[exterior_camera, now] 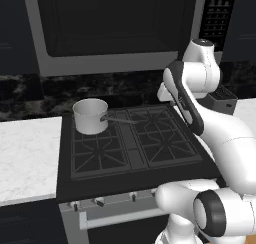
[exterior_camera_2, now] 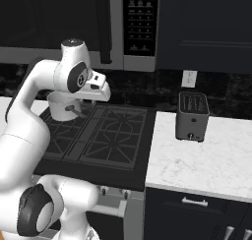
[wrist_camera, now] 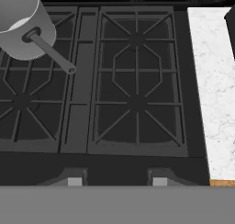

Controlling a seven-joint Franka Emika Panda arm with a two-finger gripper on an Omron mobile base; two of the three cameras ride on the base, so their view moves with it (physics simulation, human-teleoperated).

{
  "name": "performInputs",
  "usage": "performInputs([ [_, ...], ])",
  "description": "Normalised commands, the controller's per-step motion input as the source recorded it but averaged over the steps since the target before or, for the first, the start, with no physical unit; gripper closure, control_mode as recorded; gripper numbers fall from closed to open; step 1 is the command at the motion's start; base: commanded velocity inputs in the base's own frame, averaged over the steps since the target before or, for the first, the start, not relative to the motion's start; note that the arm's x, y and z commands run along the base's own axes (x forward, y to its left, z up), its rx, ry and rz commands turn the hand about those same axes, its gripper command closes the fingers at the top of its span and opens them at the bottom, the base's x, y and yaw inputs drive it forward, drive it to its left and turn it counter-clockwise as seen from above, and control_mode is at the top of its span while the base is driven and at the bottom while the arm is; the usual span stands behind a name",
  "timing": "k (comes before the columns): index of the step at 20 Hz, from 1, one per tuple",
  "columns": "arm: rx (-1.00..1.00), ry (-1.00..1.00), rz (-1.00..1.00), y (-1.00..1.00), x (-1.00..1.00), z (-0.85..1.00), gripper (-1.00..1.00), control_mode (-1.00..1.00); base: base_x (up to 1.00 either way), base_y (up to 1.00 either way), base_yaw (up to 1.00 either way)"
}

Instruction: Turn off the rear left burner of the stove.

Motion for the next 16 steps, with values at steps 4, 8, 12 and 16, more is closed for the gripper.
performInputs([
  [4,0.00,0.00,0.00,0.00,0.00,-0.02,-1.00,-1.00,0.00,0.00,0.00],
  [8,0.00,0.00,0.00,0.00,0.00,0.00,-1.00,-1.00,0.00,0.00,0.00],
  [12,0.00,0.00,0.00,0.00,0.00,0.00,-1.00,-1.00,0.00,0.00,0.00],
  [16,0.00,0.00,0.00,0.00,0.00,0.00,-1.00,-1.00,0.00,0.00,0.00],
])
